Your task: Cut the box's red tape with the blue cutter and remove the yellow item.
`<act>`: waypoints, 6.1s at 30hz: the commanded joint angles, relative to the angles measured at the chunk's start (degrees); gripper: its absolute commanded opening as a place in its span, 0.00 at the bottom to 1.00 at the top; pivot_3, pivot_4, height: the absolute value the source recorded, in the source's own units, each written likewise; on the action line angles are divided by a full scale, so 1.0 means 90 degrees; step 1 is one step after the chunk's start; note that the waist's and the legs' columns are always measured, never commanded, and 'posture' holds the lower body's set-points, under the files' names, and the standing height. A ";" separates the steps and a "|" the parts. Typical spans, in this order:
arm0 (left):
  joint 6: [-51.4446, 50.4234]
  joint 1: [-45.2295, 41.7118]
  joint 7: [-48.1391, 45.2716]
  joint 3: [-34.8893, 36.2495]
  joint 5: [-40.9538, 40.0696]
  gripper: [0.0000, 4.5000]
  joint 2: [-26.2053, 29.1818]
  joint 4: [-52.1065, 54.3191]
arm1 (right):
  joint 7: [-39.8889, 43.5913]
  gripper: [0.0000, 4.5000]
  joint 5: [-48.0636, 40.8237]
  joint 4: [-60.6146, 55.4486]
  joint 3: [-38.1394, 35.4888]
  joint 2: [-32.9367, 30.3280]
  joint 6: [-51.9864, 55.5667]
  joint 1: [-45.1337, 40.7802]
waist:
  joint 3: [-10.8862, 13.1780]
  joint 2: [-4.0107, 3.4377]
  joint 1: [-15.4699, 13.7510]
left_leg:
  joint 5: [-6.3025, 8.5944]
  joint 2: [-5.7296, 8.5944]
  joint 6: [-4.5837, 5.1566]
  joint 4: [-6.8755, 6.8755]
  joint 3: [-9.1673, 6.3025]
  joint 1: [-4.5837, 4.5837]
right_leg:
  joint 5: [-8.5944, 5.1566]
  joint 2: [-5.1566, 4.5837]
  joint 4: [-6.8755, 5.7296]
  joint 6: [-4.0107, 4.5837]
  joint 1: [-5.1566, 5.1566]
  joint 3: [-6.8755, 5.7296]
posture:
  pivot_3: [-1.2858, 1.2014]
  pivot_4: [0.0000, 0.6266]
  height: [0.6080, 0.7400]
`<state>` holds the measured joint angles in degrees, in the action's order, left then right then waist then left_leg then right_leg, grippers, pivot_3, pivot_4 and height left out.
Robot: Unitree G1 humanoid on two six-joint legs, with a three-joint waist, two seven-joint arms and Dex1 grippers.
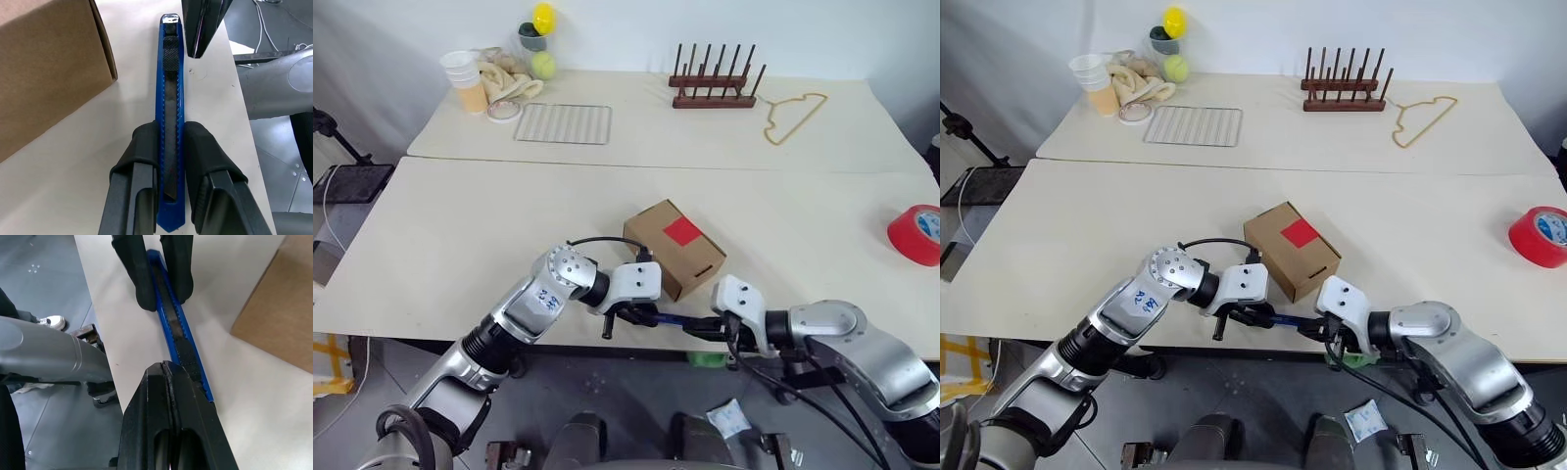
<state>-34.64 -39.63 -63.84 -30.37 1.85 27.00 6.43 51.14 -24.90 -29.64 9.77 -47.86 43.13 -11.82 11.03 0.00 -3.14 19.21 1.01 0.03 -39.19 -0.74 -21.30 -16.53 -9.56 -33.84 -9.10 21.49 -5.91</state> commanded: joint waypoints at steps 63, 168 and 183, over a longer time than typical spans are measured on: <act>-0.0232 0.0199 0.0135 -0.0298 0.0098 0.11 -0.0071 0.0198 | 0.0143 0.00 0.0287 0.0743 0.0351 0.0455 -0.0019 -0.0524 | -0.0006 0.0007 0.0019 | -0.0001 0.0001 -0.0001 -0.0001 0.0000 0.0003 | 0.0000 0.0000 -0.0004 0.0000 -0.0001 0.0002 | 0.52 0.24 1.00; 0.3638 0.0715 0.0713 0.1106 -0.0074 0.11 0.0080 0.0484 | -0.6893 0.54 -0.9789 0.1528 -0.0380 -0.0754 0.2207 -0.1872 | 0.0001 0.0008 0.0169 | 0.0002 -0.0014 -0.0003 0.0004 -0.0007 -0.0022 | 0.0002 -0.0001 0.0019 0.0006 0.0011 -0.0018 | 0.52 0.24 1.00; 0.3589 0.0709 0.0716 0.1094 -0.0059 0.11 0.0073 0.0522 | -0.7013 0.25 -0.9789 0.1595 -0.0353 -0.0576 0.2206 -0.1920 | 0.0001 0.0008 0.0169 | 0.0002 -0.0014 -0.0003 0.0004 -0.0007 -0.0023 | 0.0003 -0.0001 0.0020 0.0006 0.0011 -0.0019 | 0.52 0.24 1.00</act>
<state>-2.65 -32.99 -57.33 -20.86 2.22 27.78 8.66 -11.69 -112.26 -15.17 8.16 -53.27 63.56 -28.42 11.03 0.07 -1.62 19.22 0.88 0.01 -39.15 -0.81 -21.51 -16.50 -9.56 -33.67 -9.04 21.59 -6.08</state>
